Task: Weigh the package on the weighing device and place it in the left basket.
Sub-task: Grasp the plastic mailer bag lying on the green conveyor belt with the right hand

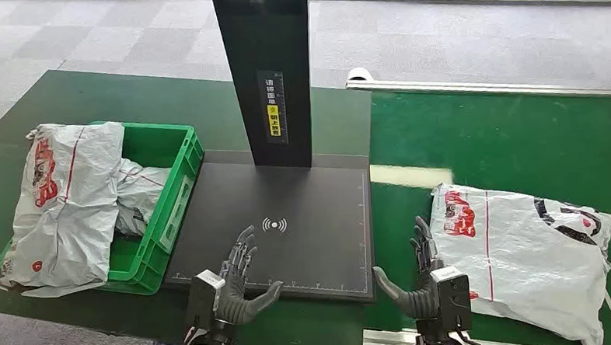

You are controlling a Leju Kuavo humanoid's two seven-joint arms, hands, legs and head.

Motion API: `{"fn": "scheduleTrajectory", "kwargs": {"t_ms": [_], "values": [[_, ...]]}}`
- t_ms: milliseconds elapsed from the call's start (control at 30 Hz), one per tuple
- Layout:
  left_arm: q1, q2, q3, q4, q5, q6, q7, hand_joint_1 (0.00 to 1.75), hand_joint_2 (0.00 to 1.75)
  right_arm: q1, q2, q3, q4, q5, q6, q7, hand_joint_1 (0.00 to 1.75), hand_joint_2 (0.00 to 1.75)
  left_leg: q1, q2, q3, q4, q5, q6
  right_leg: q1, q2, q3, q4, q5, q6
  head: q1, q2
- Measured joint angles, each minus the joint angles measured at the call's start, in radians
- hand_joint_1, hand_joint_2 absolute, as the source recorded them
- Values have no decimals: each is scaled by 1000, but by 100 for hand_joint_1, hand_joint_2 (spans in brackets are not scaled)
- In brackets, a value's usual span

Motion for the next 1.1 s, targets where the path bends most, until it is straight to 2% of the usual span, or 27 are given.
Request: {"fn": "scheduleTrajectory", "kwargs": {"t_ms": [67,167,267,433,600,867,1033,1100], "values": [[3,0,8,-22,2,7,4,0,175,-30,-25,-13,11,76,-62,47,0,175,0,0,0,0,0,0,0,0,0,0,0,0,0,0],[13,0,35,-88,0,14,28,0,175,-141,-104,-91,76,287,-183,148,0,175,-2,1,0,1,1,1,-2,0,1,0,2,2,1,0],[22,-2,51,-124,-5,9,40,0,175,-236,-150,-172,164,432,-226,191,0,175,-2,0,1,1,1,2,-3,0,1,0,3,3,0,0],[26,-8,59,-142,-6,9,42,0,175,-331,-189,-255,306,489,-270,210,0,175,-2,-1,0,1,1,2,-2,0,1,0,3,3,0,0],[26,-10,65,-148,-6,16,43,0,175,-370,-201,-286,388,487,-286,189,0,175,-2,-1,0,1,1,2,-2,0,0,0,3,3,0,0],[26,-13,69,-149,-6,17,44,0,175,-387,-204,-297,435,482,-264,211,0,175,-2,-1,0,1,1,2,-2,0,0,0,3,3,0,0],[23,-13,69,-148,-4,16,49,0,175,-400,-216,-298,513,461,-79,281,0,175,-2,-1,0,1,1,2,-2,0,0,0,3,3,0,0],[20,-13,69,-147,-4,15,50,0,175,-405,-221,-297,556,465,-43,296,0,175,-2,-2,0,1,1,2,-2,0,0,0,3,3,0,0]]}}
